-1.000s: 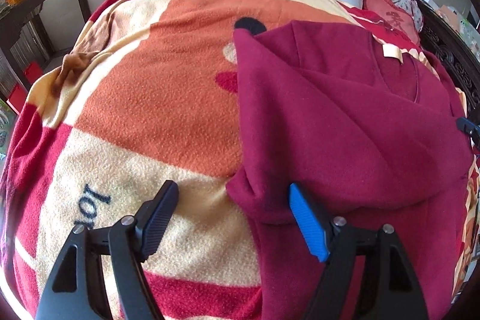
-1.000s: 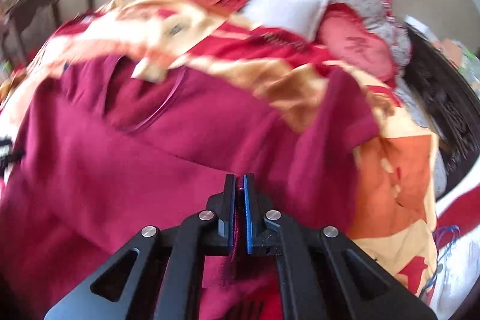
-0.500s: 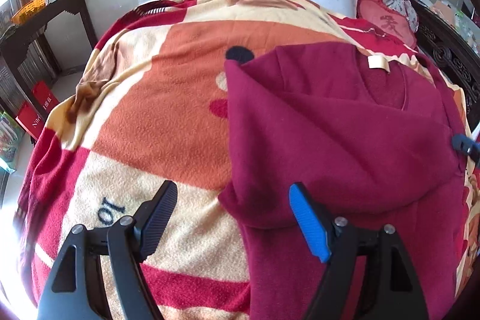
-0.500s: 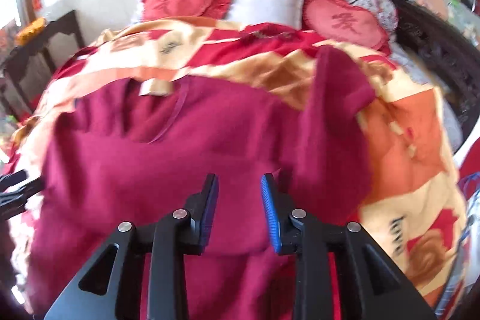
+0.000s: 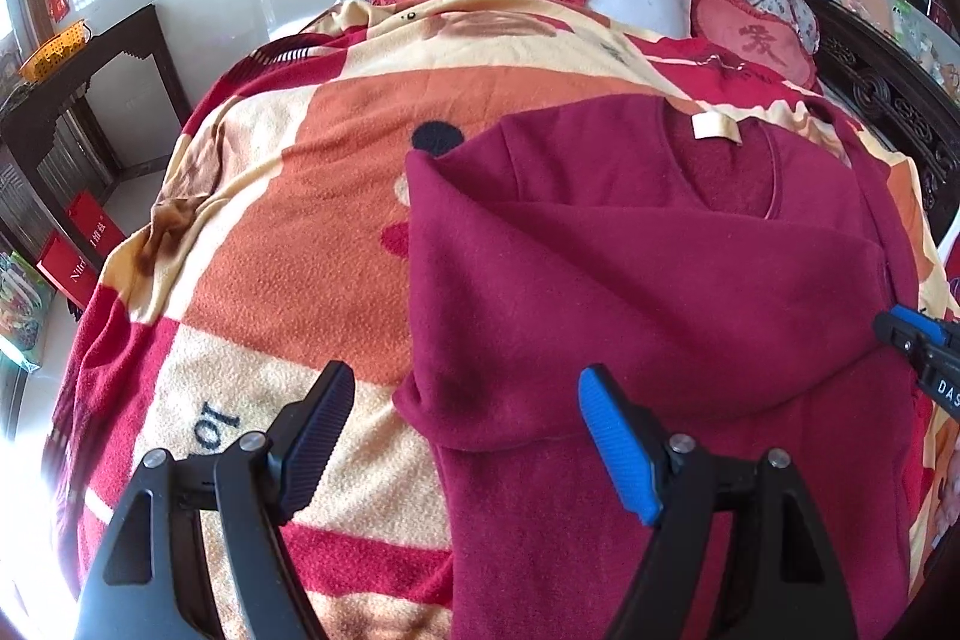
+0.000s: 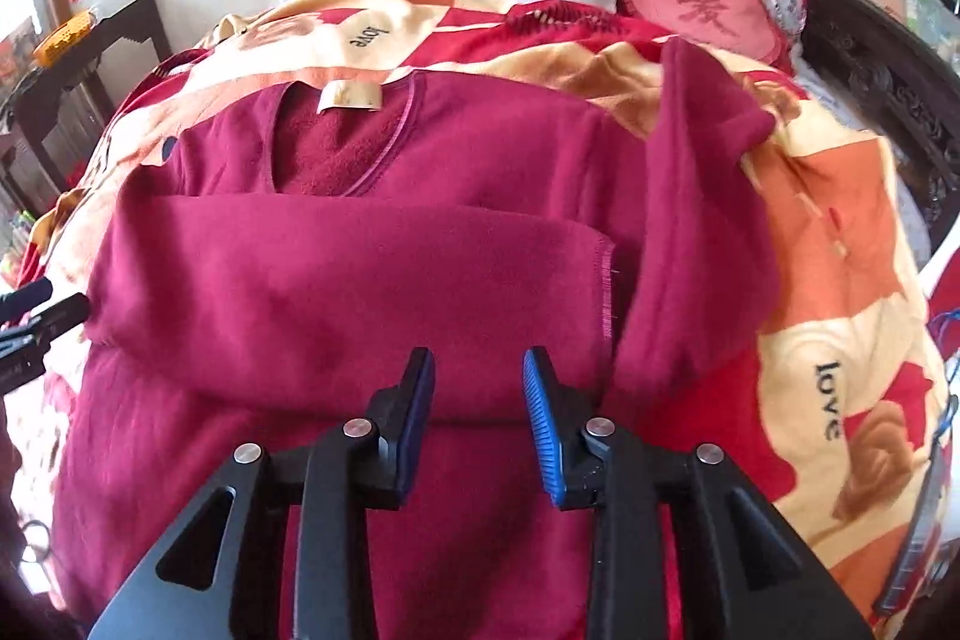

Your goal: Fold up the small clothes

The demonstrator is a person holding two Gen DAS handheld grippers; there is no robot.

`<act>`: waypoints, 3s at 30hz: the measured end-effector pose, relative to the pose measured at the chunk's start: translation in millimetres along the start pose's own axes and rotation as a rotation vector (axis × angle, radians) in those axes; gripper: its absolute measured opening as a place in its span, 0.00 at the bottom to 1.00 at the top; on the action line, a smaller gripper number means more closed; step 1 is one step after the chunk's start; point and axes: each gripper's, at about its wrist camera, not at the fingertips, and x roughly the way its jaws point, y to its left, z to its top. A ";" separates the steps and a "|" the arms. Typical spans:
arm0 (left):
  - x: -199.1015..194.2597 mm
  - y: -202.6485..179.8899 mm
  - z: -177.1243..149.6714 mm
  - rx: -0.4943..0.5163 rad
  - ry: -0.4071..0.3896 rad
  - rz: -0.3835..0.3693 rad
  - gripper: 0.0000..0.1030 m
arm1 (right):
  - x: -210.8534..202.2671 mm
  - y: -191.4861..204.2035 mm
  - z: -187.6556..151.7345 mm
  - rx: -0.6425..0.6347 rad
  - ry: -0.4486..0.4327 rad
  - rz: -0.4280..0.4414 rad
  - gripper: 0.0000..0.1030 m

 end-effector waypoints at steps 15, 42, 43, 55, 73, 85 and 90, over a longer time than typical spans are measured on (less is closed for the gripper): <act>21.3 -6.9 -19.6 -0.066 0.016 -0.036 0.82 | -16.7 -9.7 -53.2 0.156 -0.020 0.110 0.17; 20.0 -11.7 -71.2 -0.111 -0.037 -0.039 0.93 | -5.6 12.4 -91.6 0.085 -0.084 0.016 0.36; 20.3 -12.1 -71.2 -0.109 -0.036 -0.037 0.94 | -5.4 12.6 -91.7 0.083 -0.084 0.014 0.36; 25.3 -11.3 -70.6 -0.109 -0.026 -0.050 0.98 | -55.2 -30.7 -27.7 0.162 -0.262 0.070 0.34; 29.4 -13.2 -70.1 -0.101 -0.022 -0.043 1.00 | 77.8 -148.0 157.0 0.344 -0.094 -0.058 0.00; 12.0 -7.4 -71.2 -0.131 -0.087 -0.079 0.98 | -36.1 17.3 50.8 -0.163 -0.157 0.344 0.08; -16.4 1.3 -57.1 -0.121 -0.135 -0.145 0.98 | 2.1 8.6 1.1 -0.002 0.007 0.379 0.15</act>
